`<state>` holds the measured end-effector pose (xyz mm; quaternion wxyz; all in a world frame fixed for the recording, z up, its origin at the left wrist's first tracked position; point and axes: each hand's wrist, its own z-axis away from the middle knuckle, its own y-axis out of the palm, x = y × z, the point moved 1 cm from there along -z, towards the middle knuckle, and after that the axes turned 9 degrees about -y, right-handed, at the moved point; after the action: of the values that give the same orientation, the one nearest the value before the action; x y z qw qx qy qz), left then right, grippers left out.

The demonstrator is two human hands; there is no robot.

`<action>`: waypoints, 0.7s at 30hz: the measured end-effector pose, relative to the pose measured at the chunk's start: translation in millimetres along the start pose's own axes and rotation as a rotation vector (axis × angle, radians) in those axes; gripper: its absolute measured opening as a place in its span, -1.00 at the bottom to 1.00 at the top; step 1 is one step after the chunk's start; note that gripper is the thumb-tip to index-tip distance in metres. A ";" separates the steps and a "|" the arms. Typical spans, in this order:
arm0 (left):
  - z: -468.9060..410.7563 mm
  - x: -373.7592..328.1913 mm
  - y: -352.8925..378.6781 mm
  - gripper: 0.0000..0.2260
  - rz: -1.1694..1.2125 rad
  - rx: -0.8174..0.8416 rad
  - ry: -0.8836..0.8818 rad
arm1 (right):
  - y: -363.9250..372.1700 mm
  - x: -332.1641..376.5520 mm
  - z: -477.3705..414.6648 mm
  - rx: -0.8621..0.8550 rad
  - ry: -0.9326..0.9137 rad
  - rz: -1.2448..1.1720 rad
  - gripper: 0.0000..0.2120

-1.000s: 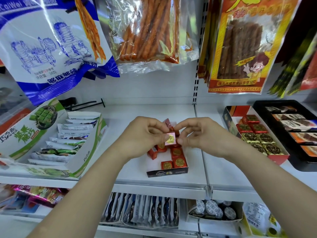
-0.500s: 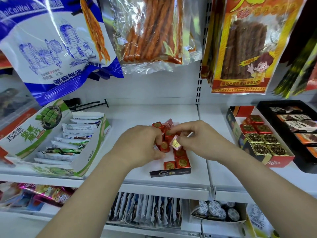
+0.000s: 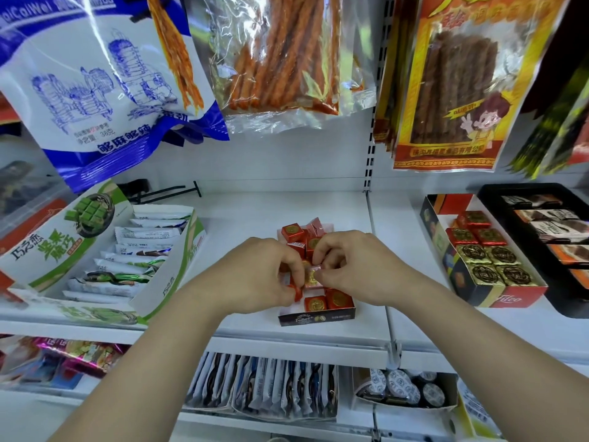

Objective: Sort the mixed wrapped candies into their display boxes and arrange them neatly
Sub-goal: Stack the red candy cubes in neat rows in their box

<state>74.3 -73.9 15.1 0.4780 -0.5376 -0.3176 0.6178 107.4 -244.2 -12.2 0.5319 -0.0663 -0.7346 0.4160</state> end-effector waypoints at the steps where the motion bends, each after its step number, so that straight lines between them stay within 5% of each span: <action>1: 0.5 -0.5 1.6 -0.89 -0.023 0.011 0.002 | 0.9 -0.1 -0.7 0.007 -0.004 0.010 -0.90; 16: -5.7 10.7 7.2 -0.91 0.044 0.124 0.000 | 2.5 -0.9 -3.2 0.025 0.006 0.039 -0.89; 21: -11.1 15.9 3.6 -0.89 0.134 -0.085 -0.015 | 4.0 2.7 -2.5 0.077 -0.021 0.085 -0.88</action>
<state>84.7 -61.7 3.6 0.4098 -0.5727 -0.3107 0.6384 107.0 -238.8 -12.8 0.5079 -0.0726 -0.7202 0.4669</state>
